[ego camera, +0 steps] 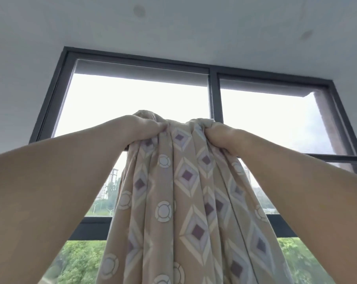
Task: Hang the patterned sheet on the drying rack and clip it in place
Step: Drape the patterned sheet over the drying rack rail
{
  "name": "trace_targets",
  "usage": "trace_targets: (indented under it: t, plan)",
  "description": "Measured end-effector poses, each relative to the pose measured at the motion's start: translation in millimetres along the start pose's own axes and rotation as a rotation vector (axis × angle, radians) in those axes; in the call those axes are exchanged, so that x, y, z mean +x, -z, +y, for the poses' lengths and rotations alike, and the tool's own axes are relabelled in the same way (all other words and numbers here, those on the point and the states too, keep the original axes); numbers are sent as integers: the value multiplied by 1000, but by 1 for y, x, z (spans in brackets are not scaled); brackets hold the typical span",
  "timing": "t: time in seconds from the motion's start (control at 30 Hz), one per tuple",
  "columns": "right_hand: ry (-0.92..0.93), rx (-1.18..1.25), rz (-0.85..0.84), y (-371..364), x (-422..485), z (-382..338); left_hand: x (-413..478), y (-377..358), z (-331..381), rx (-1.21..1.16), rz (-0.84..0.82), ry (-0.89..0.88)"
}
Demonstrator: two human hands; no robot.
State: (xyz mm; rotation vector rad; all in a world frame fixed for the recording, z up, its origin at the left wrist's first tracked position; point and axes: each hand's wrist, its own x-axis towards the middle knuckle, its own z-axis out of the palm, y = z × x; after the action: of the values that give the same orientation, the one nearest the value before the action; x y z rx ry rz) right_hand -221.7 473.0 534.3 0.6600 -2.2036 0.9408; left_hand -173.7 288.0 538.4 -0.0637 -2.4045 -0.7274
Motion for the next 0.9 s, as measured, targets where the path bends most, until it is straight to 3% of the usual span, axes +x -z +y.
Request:
trace_targets:
  t: [0.07, 0.13, 0.2, 0.33, 0.43, 0.5, 0.57, 0.67, 0.77, 0.9]
  plan:
    - [-217, -278, -137, 6, -6, -6, -2, -1, 1, 113, -94, 25]
    - [-358, -327, -326, 12, -16, -18, -9, 3, 4, 224, -194, 59]
    - [-382, -304, -376, 13, -27, -26, -14, 4, 6, 267, -177, 70]
    - [-254, -180, -124, 5, -39, -19, -29, 0, 5, 159, 12, 66]
    - [-105, -437, 143, -1, -60, -2, -47, -11, -8, 276, 270, -7]
    - [40, -486, 307, -7, -84, 8, -61, -24, -20, 274, 414, -139]
    - [125, -350, 446, -17, -106, 15, -78, -38, -33, 148, 546, -274]
    - [109, 71, 494, -34, -132, 18, -108, -63, -48, -208, 452, -350]
    - [-80, 311, 415, -47, -156, 22, -135, -85, -62, -604, 310, -287]
    - [-237, 238, 171, -55, -175, 38, -139, -85, -78, -768, 148, -53]
